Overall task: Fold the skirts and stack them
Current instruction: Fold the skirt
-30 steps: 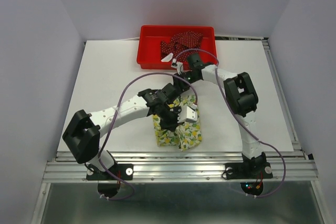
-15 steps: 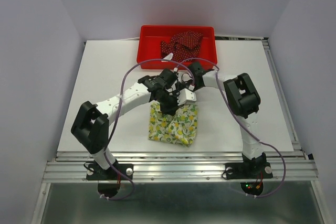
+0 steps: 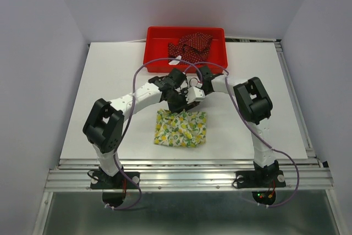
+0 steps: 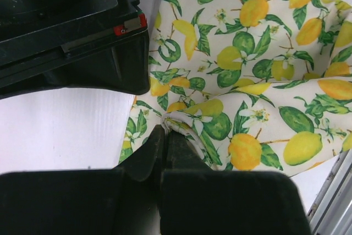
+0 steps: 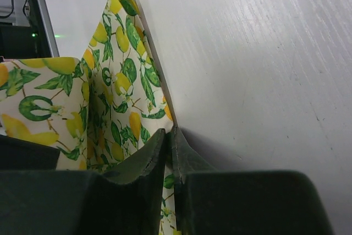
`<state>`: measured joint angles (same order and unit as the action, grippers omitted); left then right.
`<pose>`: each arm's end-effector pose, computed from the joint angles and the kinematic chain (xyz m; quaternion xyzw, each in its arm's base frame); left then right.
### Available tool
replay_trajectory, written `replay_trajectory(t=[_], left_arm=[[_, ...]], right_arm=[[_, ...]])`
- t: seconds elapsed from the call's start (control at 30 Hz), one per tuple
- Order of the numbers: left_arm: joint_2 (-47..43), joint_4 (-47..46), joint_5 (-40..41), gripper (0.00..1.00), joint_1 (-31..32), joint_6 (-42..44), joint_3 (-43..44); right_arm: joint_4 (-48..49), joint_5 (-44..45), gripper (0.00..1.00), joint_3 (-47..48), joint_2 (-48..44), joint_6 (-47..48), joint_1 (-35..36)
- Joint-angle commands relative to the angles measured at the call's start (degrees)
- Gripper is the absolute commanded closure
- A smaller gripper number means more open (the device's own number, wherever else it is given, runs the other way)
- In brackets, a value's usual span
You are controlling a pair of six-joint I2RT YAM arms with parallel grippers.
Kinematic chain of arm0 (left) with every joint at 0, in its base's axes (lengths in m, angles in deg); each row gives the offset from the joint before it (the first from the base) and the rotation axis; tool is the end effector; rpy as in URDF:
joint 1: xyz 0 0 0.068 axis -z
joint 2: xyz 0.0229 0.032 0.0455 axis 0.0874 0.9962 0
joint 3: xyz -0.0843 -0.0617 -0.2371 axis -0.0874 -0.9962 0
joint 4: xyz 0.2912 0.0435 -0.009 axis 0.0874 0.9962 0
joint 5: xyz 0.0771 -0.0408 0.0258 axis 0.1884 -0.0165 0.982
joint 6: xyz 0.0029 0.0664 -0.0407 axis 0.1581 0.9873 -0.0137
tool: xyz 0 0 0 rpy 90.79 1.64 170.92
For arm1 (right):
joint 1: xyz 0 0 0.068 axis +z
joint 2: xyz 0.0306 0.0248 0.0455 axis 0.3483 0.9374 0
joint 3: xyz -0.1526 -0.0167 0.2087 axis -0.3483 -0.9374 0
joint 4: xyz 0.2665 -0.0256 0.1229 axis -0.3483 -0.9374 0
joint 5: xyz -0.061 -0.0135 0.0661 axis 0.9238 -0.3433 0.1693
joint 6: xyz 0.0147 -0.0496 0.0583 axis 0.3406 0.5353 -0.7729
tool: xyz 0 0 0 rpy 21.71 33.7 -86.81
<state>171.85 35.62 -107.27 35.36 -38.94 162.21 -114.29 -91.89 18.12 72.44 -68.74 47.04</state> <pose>0.3047 -0.2911 0.1896 0.6392 0.6914 -0.1825 0.2831 0.3955 0.2585 0.0628 -0.3383 0.8140 0.4637 0.0887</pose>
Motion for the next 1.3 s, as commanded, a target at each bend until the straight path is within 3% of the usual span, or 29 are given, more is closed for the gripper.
replay_trajectory(t=[0.0,0.23,0.37,0.47,0.5,0.6,0.77,0.87,1.1,1.17,1.27], left_arm=[[0.98,-2.74,0.95,1.0,-0.3,-0.05,1.76],[2.82,-7.65,3.15,0.96,-0.92,-2.33,-1.49],[3.88,-9.86,4.82,0.89,-1.36,-3.83,-1.58],[3.8,-9.33,3.6,0.79,-2.06,-4.35,-0.97],[3.27,-8.03,2.98,0.49,-2.23,-4.18,-0.45],[-1.63,-5.13,0.53,0.32,-2.5,-3.92,0.61],[-8.59,-0.72,-0.72,0.3,-2.76,-5.84,0.7],[-12.19,1.21,-2.38,0.34,-3.73,-7.6,-1.4],[-17.74,-3.7,-11.43,0.36,-6.97,-15.15,-12.39],[-15.82,-4.15,-16.33,0.46,-9.26,-19.2,-13.18],[-12.04,-4.06,-25.28,0.58,-15.32,-24.63,-12.66]], right_arm=[[-1.15,6.69,0.85,-1.72,2.45,2.21,1.29],[-1.32,6.96,0.85,-0.05,3.07,1.59,1.29],[-1.32,7.13,0.84,0.48,3.33,1.24,1.29],[-1.5,7.75,0.83,1.0,3.33,1.06,1.29],[-1.5,8.1,0.83,1.18,3.24,1.24,1.29],[-1.94,8.45,0.82,1.53,2.98,1.24,1.29],[-2.46,8.8,0.8,2.84,2.54,0.45,1.29],[-2.38,9.24,0.8,3.73,1.93,-0.17,1.29],[-2.55,10.82,0.69,7.42,-1.93,-5.34,1.29],[-2.47,11.61,0.67,8.82,-4.21,-7.45,1.29],[-2.64,13.1,0.55,9.36,-7.03,-9.64,1.29]])
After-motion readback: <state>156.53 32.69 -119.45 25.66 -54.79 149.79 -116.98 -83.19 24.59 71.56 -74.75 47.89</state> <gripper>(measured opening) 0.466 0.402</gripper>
